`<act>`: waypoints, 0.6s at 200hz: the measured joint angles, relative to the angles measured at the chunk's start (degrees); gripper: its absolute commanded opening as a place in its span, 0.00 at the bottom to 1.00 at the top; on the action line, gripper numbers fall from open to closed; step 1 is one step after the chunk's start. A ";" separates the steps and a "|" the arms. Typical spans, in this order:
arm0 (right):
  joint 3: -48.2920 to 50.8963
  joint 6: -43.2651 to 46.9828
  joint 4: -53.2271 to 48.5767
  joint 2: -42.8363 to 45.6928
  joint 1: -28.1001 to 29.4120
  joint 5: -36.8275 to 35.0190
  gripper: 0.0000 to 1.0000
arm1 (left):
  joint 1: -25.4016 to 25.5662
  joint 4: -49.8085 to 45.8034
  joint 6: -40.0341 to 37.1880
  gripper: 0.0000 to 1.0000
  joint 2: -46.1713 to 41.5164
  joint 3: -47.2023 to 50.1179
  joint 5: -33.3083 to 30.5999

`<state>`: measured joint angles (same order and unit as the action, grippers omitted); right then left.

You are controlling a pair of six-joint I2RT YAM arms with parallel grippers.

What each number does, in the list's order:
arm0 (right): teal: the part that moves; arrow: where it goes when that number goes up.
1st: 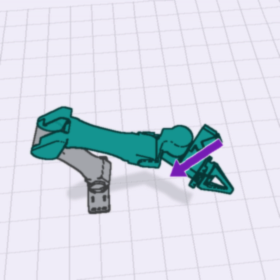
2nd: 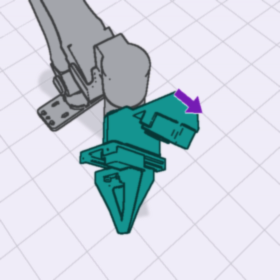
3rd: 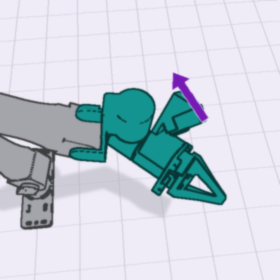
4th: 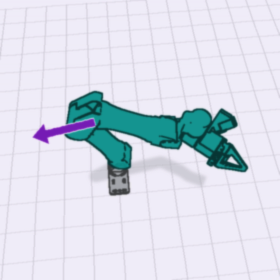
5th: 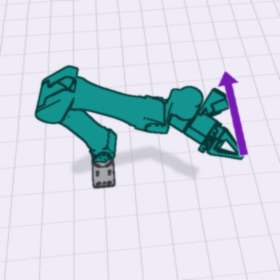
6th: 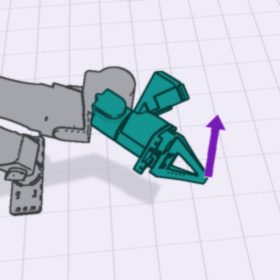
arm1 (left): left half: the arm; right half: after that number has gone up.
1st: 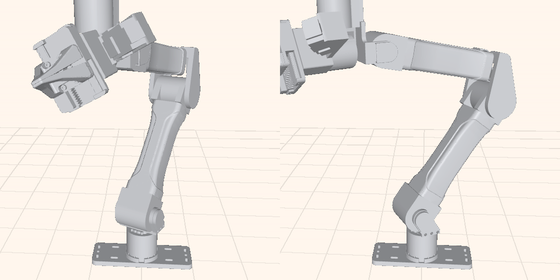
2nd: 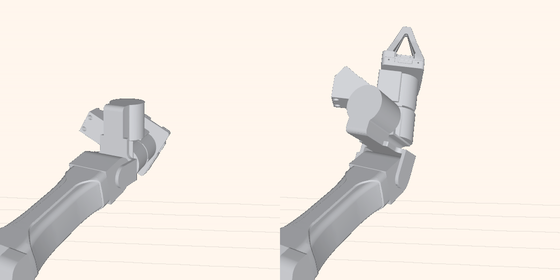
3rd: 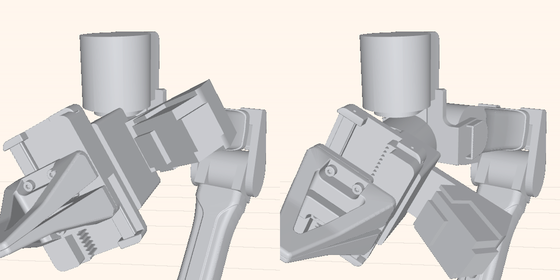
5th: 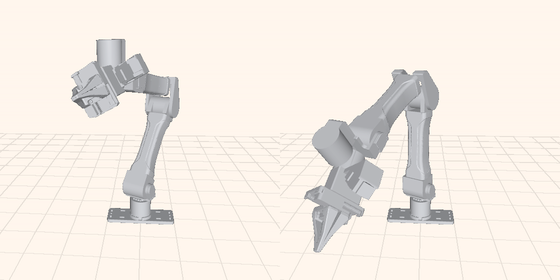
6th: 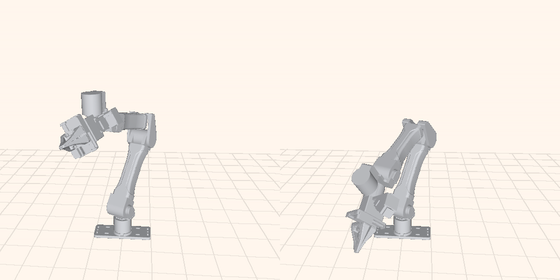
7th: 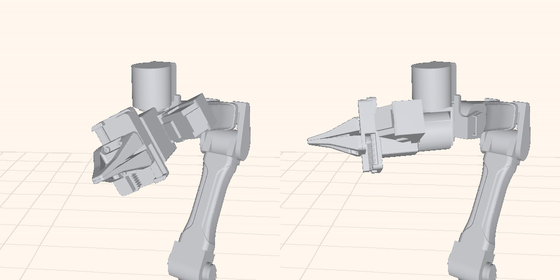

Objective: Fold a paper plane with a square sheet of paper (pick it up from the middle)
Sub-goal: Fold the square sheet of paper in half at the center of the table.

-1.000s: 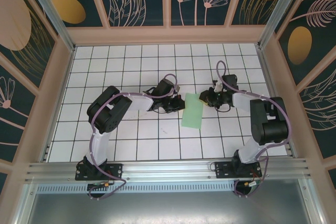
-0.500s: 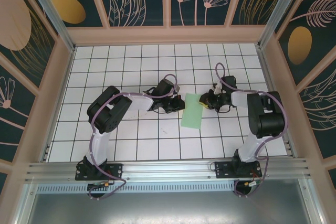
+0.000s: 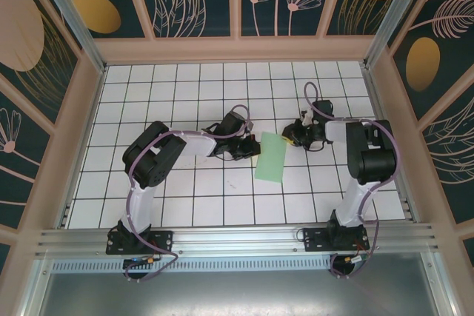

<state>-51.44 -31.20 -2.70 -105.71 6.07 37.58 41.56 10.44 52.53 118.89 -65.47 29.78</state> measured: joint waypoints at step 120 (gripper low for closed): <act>-5.75 0.90 -4.92 2.97 0.02 -2.19 0.20 | 0.00 -0.87 -0.44 0.04 0.00 -0.70 -0.07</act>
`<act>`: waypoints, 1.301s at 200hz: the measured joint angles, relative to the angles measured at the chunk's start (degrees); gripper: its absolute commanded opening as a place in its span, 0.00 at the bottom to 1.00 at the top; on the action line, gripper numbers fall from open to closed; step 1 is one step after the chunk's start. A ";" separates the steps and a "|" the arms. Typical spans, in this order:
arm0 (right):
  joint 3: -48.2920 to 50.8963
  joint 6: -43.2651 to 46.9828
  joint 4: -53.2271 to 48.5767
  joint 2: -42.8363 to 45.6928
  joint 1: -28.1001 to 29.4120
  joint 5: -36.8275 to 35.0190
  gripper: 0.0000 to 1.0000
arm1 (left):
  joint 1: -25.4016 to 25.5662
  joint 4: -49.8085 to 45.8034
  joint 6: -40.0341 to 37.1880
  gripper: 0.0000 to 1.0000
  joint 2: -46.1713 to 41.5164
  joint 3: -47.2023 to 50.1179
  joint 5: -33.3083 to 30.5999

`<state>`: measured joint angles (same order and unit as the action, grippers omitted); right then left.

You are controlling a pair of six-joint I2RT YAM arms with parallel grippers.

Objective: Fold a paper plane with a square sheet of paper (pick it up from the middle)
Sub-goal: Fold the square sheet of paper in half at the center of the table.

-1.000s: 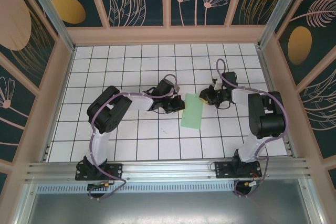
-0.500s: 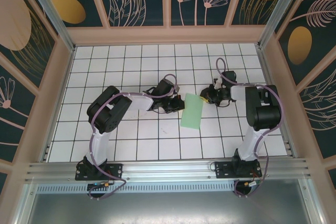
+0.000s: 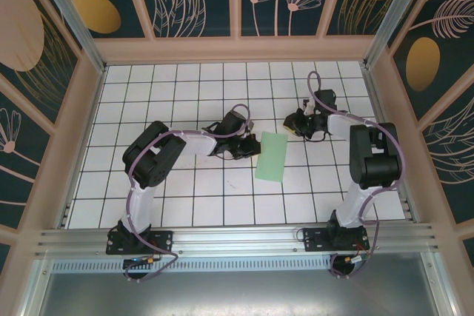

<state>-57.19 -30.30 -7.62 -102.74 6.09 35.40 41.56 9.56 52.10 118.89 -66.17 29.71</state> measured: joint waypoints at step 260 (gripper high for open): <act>30.16 -6.51 1.60 25.38 9.97 1.79 0.21 | 0.00 -0.17 -0.20 0.04 0.00 0.00 -0.15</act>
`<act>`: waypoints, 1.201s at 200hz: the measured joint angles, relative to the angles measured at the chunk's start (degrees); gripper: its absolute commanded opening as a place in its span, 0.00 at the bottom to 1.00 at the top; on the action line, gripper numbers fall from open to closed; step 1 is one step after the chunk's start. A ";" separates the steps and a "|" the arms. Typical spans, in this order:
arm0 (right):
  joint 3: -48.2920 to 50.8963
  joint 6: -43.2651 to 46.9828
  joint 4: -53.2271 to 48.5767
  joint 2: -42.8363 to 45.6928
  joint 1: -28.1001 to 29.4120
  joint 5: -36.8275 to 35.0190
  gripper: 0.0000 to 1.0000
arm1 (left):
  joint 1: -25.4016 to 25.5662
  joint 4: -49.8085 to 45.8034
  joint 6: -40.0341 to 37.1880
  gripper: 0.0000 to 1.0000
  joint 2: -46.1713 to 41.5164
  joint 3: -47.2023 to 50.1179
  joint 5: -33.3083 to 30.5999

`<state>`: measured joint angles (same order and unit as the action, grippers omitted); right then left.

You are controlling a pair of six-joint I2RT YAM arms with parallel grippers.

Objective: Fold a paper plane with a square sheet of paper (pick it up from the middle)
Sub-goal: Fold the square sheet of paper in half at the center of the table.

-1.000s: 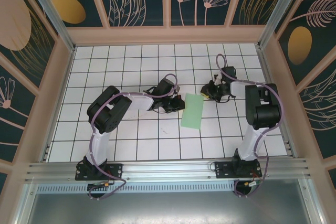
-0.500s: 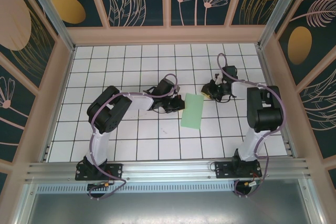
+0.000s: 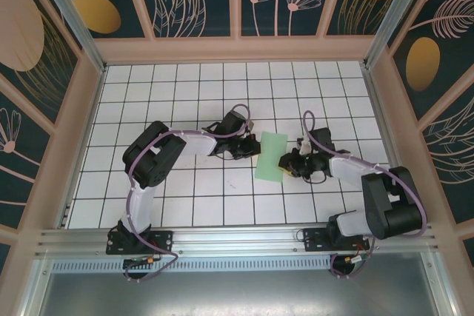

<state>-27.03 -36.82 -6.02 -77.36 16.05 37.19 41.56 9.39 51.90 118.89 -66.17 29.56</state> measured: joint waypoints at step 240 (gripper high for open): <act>2.67 0.59 -0.85 -1.51 1.29 0.24 0.21 | 0.02 -0.02 0.00 0.03 0.00 0.07 -0.02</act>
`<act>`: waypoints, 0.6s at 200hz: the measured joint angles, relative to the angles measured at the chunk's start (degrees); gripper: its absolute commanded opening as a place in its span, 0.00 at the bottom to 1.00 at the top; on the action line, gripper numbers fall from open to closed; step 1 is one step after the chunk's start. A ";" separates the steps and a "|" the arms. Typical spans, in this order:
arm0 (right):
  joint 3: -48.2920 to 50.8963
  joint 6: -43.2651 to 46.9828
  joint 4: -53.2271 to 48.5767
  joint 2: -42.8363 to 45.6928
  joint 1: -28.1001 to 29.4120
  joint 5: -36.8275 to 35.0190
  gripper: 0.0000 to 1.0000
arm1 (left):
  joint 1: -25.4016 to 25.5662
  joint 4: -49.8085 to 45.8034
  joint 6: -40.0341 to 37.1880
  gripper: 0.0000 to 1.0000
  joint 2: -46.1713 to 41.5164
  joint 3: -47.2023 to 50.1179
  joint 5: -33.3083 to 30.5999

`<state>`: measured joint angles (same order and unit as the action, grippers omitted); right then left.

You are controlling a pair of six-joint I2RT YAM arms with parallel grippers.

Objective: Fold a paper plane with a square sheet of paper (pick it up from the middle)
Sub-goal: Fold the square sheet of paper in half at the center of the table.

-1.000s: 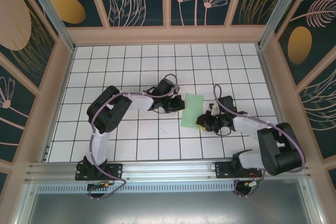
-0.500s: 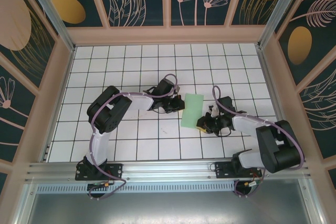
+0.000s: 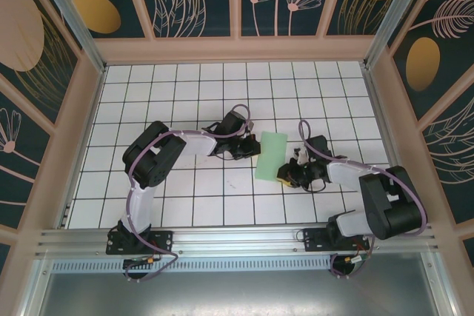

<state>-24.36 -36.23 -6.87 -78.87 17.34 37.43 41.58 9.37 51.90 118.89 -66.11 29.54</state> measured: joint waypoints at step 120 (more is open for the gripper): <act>-8.39 3.72 -2.36 11.65 0.02 -9.49 0.52 | -0.02 1.16 1.14 0.00 -5.27 4.11 -1.55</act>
<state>-32.75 -32.51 -9.23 -67.22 17.37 27.94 41.56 10.52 53.04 113.62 -62.00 27.99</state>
